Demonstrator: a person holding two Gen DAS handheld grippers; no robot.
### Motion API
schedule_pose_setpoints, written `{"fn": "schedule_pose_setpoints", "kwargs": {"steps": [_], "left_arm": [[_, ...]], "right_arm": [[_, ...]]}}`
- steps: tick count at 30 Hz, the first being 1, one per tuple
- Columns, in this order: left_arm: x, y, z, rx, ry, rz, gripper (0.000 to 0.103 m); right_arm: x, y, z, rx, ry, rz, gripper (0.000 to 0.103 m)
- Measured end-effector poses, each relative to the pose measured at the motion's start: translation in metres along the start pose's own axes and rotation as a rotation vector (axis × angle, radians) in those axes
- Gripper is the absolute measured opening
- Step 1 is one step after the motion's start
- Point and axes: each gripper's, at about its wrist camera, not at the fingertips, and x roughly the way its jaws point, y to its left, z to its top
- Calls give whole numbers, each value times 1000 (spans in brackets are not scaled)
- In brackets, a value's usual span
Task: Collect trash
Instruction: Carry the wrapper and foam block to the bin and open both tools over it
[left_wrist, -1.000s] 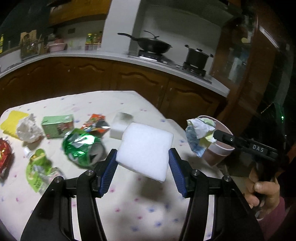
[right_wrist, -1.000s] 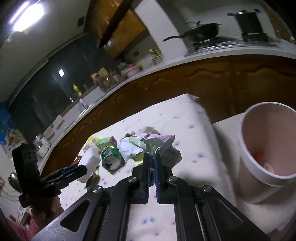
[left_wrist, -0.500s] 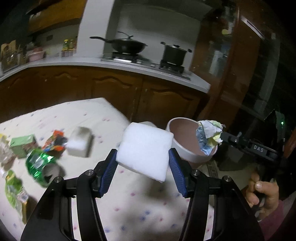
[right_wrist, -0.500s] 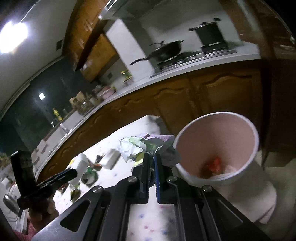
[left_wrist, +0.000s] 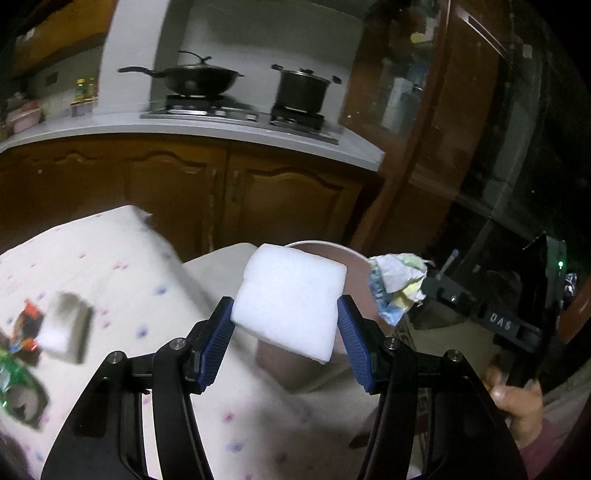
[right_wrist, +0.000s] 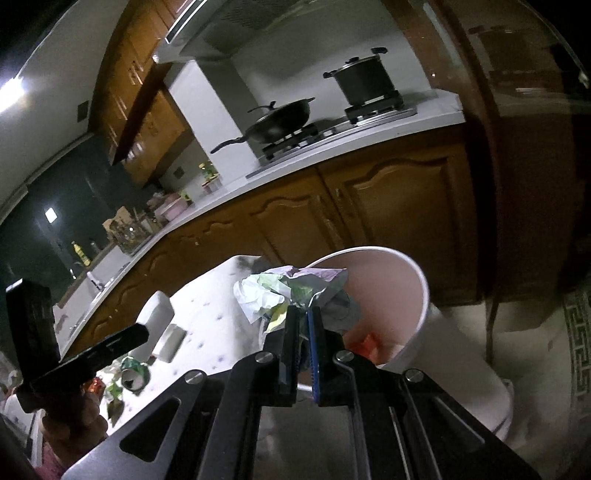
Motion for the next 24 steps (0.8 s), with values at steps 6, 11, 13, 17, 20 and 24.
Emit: {"fn": "schedule_pose_setpoints", "kwargs": {"steps": [6, 11, 13, 17, 20, 24], "left_arm": [[42, -22, 15, 26, 32, -20, 57], [76, -28, 18, 28, 78, -25, 57], [86, -29, 18, 31, 95, -20, 58], [104, -29, 15, 34, 130, -11, 59], [112, -26, 11, 18, 160, -25, 61], [116, -25, 9, 11, 170, -22, 64]], "right_arm": [[10, -16, 6, 10, 3, -38, 5], [25, -27, 8, 18, 25, -67, 5], [30, -30, 7, 16, 34, -75, 5], [37, -34, 7, 11, 50, -88, 5], [41, -36, 8, 11, 57, -97, 5], [45, -42, 8, 39, 77, -74, 10]]}}
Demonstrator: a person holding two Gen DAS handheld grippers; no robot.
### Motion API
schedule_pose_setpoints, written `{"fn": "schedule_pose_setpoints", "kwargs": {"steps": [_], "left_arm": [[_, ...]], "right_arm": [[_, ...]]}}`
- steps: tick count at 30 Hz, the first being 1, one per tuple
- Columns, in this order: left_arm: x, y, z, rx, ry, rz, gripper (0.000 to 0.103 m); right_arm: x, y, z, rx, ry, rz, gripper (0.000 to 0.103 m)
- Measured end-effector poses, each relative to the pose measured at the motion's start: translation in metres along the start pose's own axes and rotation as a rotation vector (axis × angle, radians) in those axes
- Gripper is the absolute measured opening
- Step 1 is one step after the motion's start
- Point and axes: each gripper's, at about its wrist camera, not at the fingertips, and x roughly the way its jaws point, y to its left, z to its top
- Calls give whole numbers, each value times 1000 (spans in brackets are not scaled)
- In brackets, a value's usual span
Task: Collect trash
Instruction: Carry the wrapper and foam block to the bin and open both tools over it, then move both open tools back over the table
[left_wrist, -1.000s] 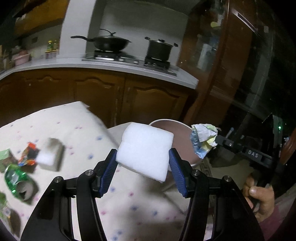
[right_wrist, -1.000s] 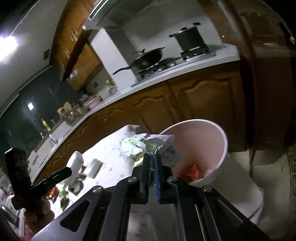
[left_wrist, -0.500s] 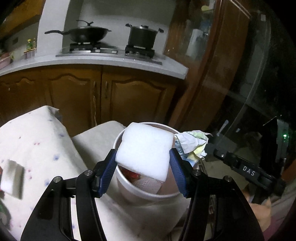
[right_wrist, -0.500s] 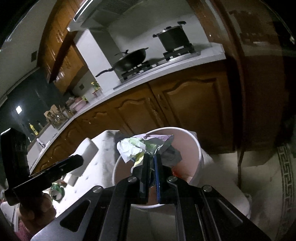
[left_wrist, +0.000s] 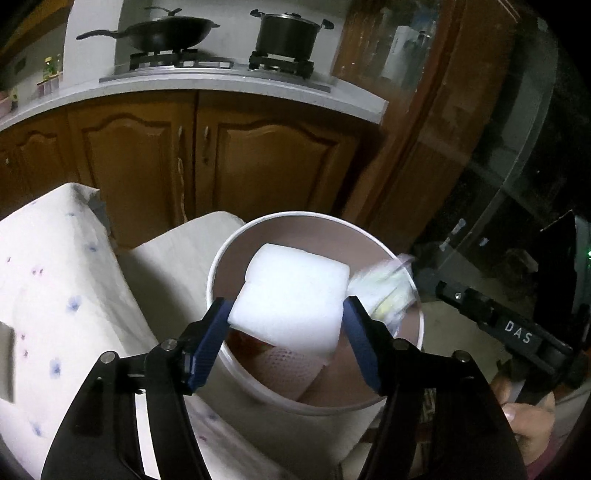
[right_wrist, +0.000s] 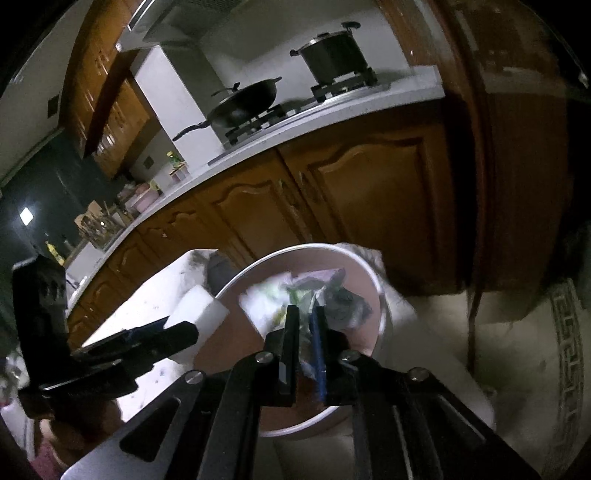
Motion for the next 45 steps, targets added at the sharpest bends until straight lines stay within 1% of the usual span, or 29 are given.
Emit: {"fn": "schedule_pose_setpoints", "kwargs": {"steps": [4, 5, 7, 9, 14, 15, 16, 17, 18, 19, 20, 21, 22, 23, 26, 31, 34, 37, 40, 45], "left_arm": [[0, 4, -1, -13, 2, 1, 66], [0, 5, 0, -16, 2, -3, 66], [-1, 6, 0, -20, 2, -4, 68], [-1, 7, -1, -24, -2, 2, 71], [-12, 14, -5, -37, -11, 5, 72], [-15, 16, -6, -43, -11, 8, 73], [-19, 19, -7, -50, -12, 13, 77], [-24, 24, -10, -62, -13, 23, 82], [-30, 28, -12, -72, -16, 30, 83], [-36, 31, -14, -80, -23, 33, 83], [-44, 36, -18, -89, -35, 40, 84], [-52, 40, -22, -95, -45, 50, 84], [-59, 43, -25, -100, -52, 58, 84], [-68, 48, -30, -107, -64, 74, 84], [-93, 63, -44, -142, -88, 118, 85], [-135, 91, -68, -197, -135, 177, 86], [-161, 107, -84, -224, -161, 222, 86], [-188, 124, -102, -250, -199, 282, 86], [-211, 147, -119, -303, -215, 312, 86], [-240, 176, -142, -358, -232, 367, 86]], "right_arm": [[0, -4, 0, 24, -5, 8, 13], [0, -5, 0, 26, -6, 7, 17], [-2, -5, 0, 31, -12, 5, 20], [-5, -4, 0, 39, -20, 2, 20], [-10, -1, 1, 46, -28, -1, 21], [-11, 0, 1, 50, -30, 0, 21], [-11, 0, 1, 52, -31, 3, 22], [-12, 2, 1, 53, -33, 8, 24], [-14, 5, 0, 51, -36, 11, 28], [-15, 9, -1, 48, -40, 15, 37], [-17, 13, -1, 43, -43, 20, 41], [-18, 18, -2, 38, -46, 25, 49], [-19, 22, -4, 33, -50, 31, 54], [-20, 25, -5, 29, -53, 36, 57], [-23, 39, -9, 27, -58, 65, 69], [-21, 68, -20, 18, -43, 126, 72], [-17, 86, -27, 8, -25, 161, 72], [-8, 111, -34, -23, 3, 195, 73], [1, 134, -41, -55, 31, 226, 74], [15, 171, -55, -99, 75, 282, 74]]}}
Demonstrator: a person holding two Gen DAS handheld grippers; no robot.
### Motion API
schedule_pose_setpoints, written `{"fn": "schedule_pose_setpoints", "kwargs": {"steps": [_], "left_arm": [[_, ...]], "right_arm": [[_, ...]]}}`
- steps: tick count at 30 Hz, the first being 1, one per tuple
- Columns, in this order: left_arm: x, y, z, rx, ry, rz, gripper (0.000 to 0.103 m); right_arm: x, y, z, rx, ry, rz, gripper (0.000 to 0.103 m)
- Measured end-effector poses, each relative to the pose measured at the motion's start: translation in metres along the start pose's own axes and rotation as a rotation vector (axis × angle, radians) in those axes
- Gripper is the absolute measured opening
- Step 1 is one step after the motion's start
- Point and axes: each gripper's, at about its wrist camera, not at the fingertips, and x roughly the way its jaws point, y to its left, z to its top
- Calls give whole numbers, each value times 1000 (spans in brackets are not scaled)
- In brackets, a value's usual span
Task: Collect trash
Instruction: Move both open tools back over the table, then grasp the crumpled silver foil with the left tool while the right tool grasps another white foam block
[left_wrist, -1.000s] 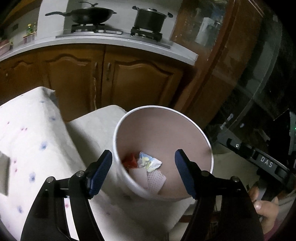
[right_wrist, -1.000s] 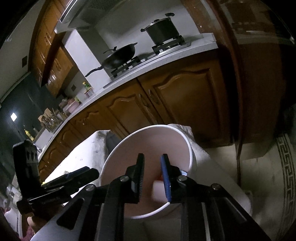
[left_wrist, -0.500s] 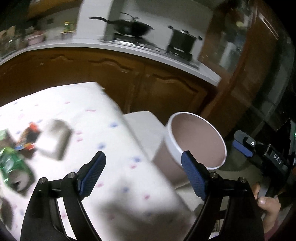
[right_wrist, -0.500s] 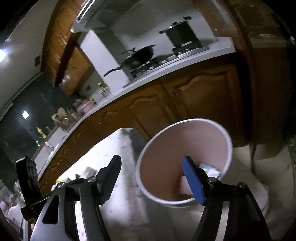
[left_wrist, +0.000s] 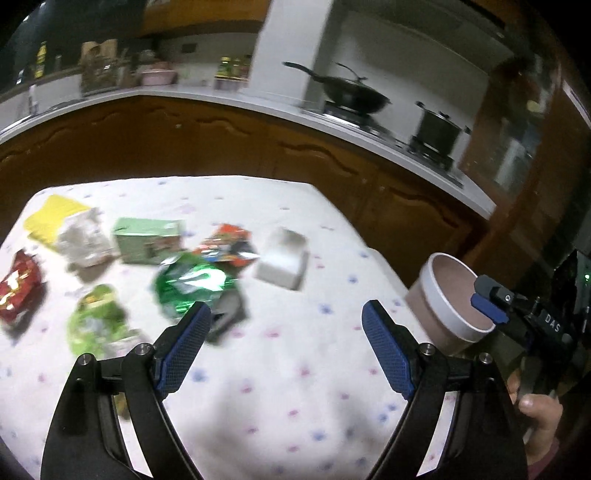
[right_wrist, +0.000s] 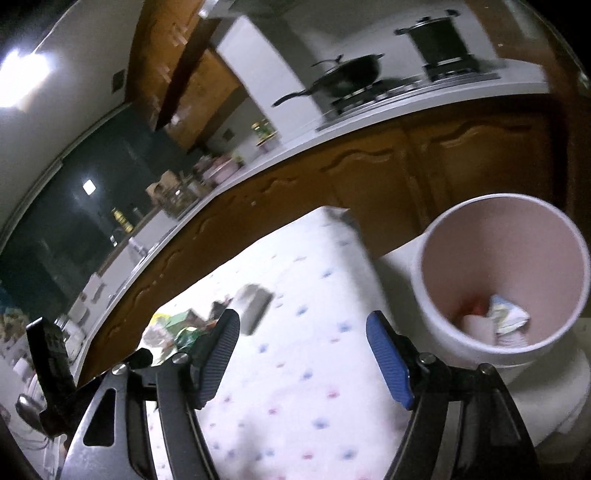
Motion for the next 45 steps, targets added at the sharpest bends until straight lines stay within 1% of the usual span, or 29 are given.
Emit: {"fn": "schedule_pose_setpoints", "kwargs": {"steps": [4, 7, 10, 16, 20, 24, 27, 34, 39, 45], "left_arm": [[-13, 30, -7, -50, -10, 30, 86], [-21, 51, -13, -89, -15, 52, 86], [-29, 68, -17, -107, -19, 77, 86], [-41, 99, -19, -148, -32, 128, 86], [-45, 117, -20, -170, -41, 159, 86], [-45, 132, -16, -194, -45, 176, 86], [-42, 141, -10, -199, -50, 205, 86], [-27, 161, 15, -191, -56, 256, 86], [-7, 176, 38, -179, -41, 285, 86], [29, 190, 53, -145, 0, 357, 86]], "right_arm": [[14, 27, -11, -39, 30, 35, 74], [24, 44, -17, -59, 43, 56, 78], [36, 62, -25, -86, 62, 72, 78], [55, 84, -39, -95, 100, 89, 78], [68, 95, -43, -104, 115, 84, 78], [81, 104, -45, -108, 133, 65, 78], [90, 108, -44, -115, 139, 54, 78], [119, 112, -34, -122, 159, -12, 78], [143, 112, -25, -113, 178, -69, 78], [170, 111, -20, -118, 200, -137, 78]]}}
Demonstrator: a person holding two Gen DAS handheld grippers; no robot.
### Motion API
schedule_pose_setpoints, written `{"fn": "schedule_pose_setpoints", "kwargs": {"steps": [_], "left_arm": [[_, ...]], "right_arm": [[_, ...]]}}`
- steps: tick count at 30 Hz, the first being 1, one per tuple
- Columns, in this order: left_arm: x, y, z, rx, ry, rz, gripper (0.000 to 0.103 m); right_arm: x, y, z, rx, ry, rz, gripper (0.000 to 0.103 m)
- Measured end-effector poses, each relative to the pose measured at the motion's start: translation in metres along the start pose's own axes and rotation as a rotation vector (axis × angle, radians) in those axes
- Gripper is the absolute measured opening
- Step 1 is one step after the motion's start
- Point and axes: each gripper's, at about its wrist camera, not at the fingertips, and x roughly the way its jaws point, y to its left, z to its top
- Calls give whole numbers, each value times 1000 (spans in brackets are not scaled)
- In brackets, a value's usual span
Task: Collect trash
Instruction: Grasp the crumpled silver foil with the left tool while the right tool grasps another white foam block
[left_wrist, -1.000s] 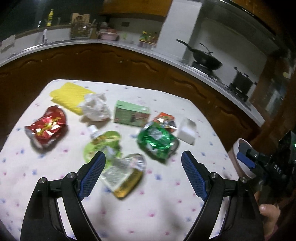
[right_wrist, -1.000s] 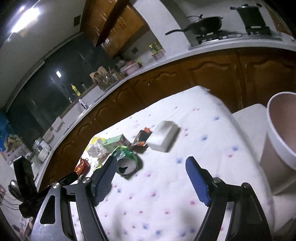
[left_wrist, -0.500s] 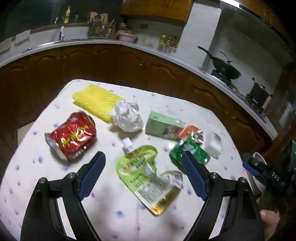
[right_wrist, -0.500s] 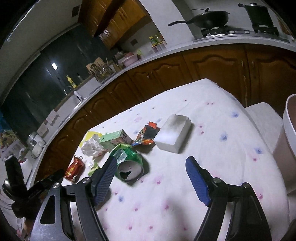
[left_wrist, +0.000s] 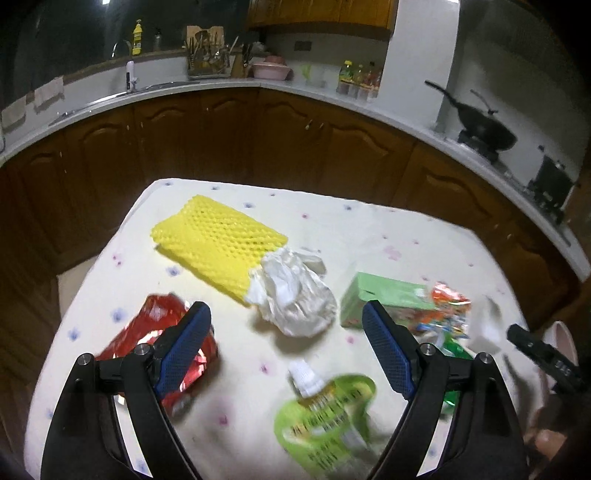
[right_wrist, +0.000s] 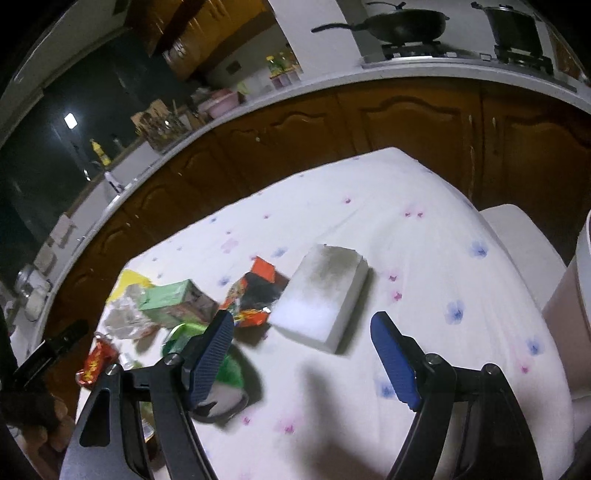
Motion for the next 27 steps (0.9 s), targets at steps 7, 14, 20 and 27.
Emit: {"fn": "schedule_pose_setpoints", "kwargs": {"steps": [7, 14, 20, 27], "left_arm": [[44, 1, 6, 27, 80, 56, 65], [49, 2, 1, 31, 102, 14, 19], [16, 6, 3, 5, 34, -34, 16], [-33, -5, 5, -30, -38, -136, 16]], "right_arm": [[24, 1, 6, -6, 42, -33, 78], [39, -10, 1, 9, 92, -9, 54], [21, -17, 0, 10, 55, 29, 52], [-21, -25, -3, 18, 1, 83, 52]]}}
